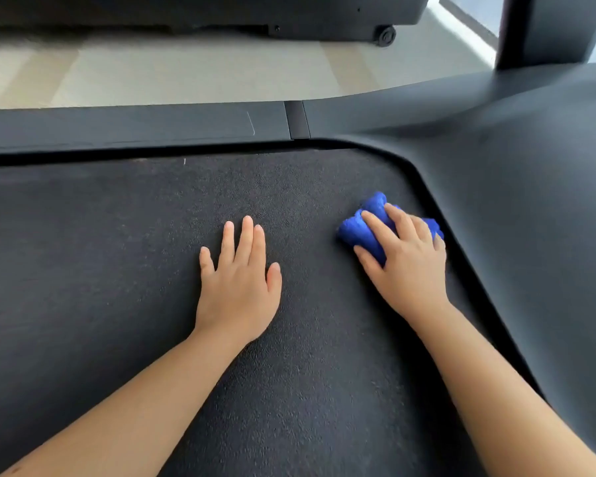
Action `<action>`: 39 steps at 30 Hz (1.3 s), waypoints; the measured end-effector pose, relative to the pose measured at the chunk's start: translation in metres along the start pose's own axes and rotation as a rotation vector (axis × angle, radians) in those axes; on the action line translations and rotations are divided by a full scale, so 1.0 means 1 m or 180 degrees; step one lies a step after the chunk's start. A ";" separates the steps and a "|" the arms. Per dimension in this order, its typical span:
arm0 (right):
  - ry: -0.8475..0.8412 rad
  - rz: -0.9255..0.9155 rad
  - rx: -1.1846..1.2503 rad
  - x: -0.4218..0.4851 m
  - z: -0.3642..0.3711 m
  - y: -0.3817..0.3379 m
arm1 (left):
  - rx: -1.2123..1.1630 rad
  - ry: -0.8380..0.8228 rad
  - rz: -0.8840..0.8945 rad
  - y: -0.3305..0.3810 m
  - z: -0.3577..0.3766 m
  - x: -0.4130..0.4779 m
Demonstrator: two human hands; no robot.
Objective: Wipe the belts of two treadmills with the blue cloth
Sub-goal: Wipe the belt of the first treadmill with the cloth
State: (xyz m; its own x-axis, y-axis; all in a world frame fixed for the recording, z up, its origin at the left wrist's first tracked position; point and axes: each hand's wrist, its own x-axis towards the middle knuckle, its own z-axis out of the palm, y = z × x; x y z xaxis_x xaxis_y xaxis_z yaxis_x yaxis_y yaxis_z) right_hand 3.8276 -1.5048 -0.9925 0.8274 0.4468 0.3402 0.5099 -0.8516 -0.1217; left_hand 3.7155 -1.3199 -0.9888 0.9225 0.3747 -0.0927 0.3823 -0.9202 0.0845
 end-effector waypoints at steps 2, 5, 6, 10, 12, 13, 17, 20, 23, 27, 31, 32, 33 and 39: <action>-0.0023 -0.0148 0.0057 -0.035 -0.012 -0.001 | 0.0043 0.0018 -0.0001 0.001 0.000 -0.001; -0.0033 -0.0390 0.0205 -0.040 -0.019 0.006 | 0.0053 0.0023 0.0015 0.001 0.001 0.000; -0.0094 -0.0412 0.0223 -0.029 -0.018 0.008 | 0.0052 0.0034 0.0015 0.002 0.001 0.000; -0.0215 -0.0154 0.0118 0.034 0.005 0.011 | 0.0079 0.0026 0.0005 0.001 0.001 0.000; -0.0427 0.0167 0.0069 0.062 0.015 0.010 | 0.0077 0.0011 0.0015 0.001 0.000 0.000; -0.0485 0.0265 0.0039 0.068 0.017 0.010 | 0.0052 0.0001 0.0018 0.001 0.000 0.001; -0.0355 0.0139 0.0091 0.025 0.003 0.006 | -0.0073 -0.0074 0.0028 -0.002 0.000 0.001; -0.0125 0.0077 0.0096 -0.048 -0.020 0.002 | -0.0121 -0.0066 0.0067 -0.002 0.000 0.002; 0.0009 0.0146 0.0094 -0.113 -0.040 -0.013 | -0.0182 -0.0057 0.0081 -0.002 0.000 0.002; 0.0103 0.0101 0.0102 -0.152 -0.051 -0.026 | -0.0113 0.0000 0.0060 0.000 0.000 0.000; -0.0070 0.0107 0.0074 -0.119 -0.046 -0.013 | 0.0034 0.0098 0.0035 0.006 0.000 -0.009; -0.0070 0.0244 0.0064 -0.105 -0.044 -0.008 | 0.0059 0.0067 0.0037 0.007 0.001 -0.012; -0.0208 0.0463 0.0062 -0.092 -0.041 -0.005 | 0.0077 0.0043 0.0047 0.008 0.001 -0.017; -0.0085 0.0663 0.0065 -0.115 -0.041 -0.018 | -0.0005 0.0072 0.0413 -0.002 0.007 -0.079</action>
State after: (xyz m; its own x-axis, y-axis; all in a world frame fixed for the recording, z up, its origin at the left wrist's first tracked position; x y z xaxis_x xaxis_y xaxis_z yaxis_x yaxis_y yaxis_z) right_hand 3.7137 -1.5521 -0.9912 0.9212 0.2689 0.2810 0.3315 -0.9207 -0.2057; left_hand 3.6417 -1.3485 -0.9889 0.9651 0.2552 -0.0586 0.2599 -0.9609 0.0959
